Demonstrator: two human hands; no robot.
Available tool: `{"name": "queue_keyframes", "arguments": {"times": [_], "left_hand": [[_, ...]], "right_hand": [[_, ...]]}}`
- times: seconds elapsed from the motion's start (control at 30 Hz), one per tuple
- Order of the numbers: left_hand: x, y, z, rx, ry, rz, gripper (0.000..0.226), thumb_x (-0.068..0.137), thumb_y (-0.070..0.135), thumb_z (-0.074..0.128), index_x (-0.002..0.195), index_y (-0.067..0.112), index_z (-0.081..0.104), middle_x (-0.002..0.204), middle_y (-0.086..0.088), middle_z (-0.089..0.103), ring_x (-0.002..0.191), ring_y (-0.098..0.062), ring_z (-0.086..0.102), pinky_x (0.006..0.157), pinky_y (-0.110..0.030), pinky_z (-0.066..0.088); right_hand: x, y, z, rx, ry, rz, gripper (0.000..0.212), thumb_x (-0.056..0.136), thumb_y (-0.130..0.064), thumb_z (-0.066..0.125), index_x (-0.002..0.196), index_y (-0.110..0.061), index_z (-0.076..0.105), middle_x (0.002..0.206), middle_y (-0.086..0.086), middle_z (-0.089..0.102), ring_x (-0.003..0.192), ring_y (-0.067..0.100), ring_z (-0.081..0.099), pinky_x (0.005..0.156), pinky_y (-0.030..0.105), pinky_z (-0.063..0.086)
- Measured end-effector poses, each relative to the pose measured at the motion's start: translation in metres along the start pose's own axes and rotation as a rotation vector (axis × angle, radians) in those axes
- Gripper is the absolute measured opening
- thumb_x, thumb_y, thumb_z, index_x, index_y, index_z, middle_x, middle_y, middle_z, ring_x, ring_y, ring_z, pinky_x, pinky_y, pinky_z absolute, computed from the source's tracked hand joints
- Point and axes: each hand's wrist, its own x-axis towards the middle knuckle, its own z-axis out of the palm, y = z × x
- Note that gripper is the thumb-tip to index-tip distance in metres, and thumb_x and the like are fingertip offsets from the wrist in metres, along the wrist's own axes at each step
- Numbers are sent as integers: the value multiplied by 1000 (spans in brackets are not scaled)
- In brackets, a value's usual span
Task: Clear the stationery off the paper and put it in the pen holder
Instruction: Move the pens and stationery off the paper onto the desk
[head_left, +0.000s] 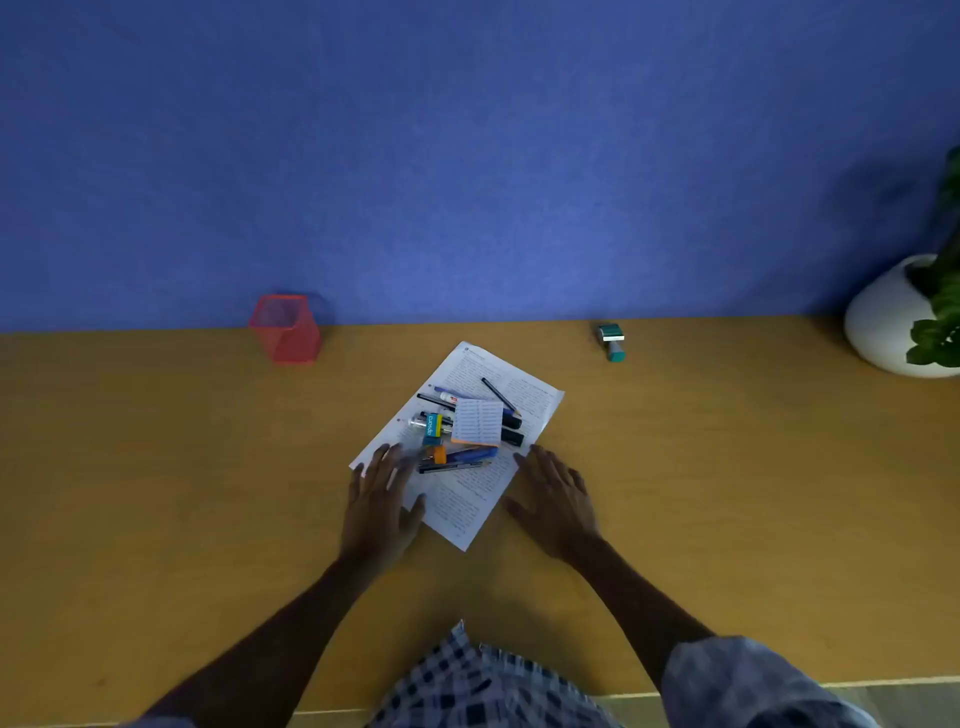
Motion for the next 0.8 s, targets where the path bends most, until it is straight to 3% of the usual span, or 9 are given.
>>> {"name": "queue_keyframes", "arguments": {"times": [0.2, 0.37, 0.53, 0.8], "left_hand": [[35, 11, 5, -8, -116, 157, 56, 90, 27, 60, 143, 21, 44, 151, -8, 40, 140, -27, 36, 109, -45, 39], [53, 19, 8, 69, -118, 282, 51, 86, 21, 65, 136, 22, 51, 135, -7, 53, 126, -27, 52, 90, -40, 51], [65, 16, 11, 165, -90, 363, 43, 86, 24, 69, 128, 24, 58, 121, -7, 61, 111, -28, 59, 83, -42, 52], [71, -1, 8, 149, -38, 340, 36, 84, 21, 72, 118, 25, 63, 116, -9, 61, 110, -30, 58, 82, -43, 50]], "right_hand": [[5, -1, 8, -48, -15, -37, 68, 92, -58, 45, 150, -27, 26, 161, 4, 17, 148, 23, 16, 117, 44, 18], [5, 4, 12, -51, 2, -40, 68, 92, -62, 41, 150, -29, 26, 161, 3, 18, 148, 23, 17, 117, 44, 19], [2, 5, 17, -46, 22, -53, 67, 94, -62, 35, 151, -29, 24, 162, 3, 15, 149, 23, 14, 119, 45, 17], [0, 7, 21, -44, 38, -59, 68, 95, -65, 26, 153, -31, 17, 163, 2, 10, 150, 21, 8, 119, 45, 10]]}}
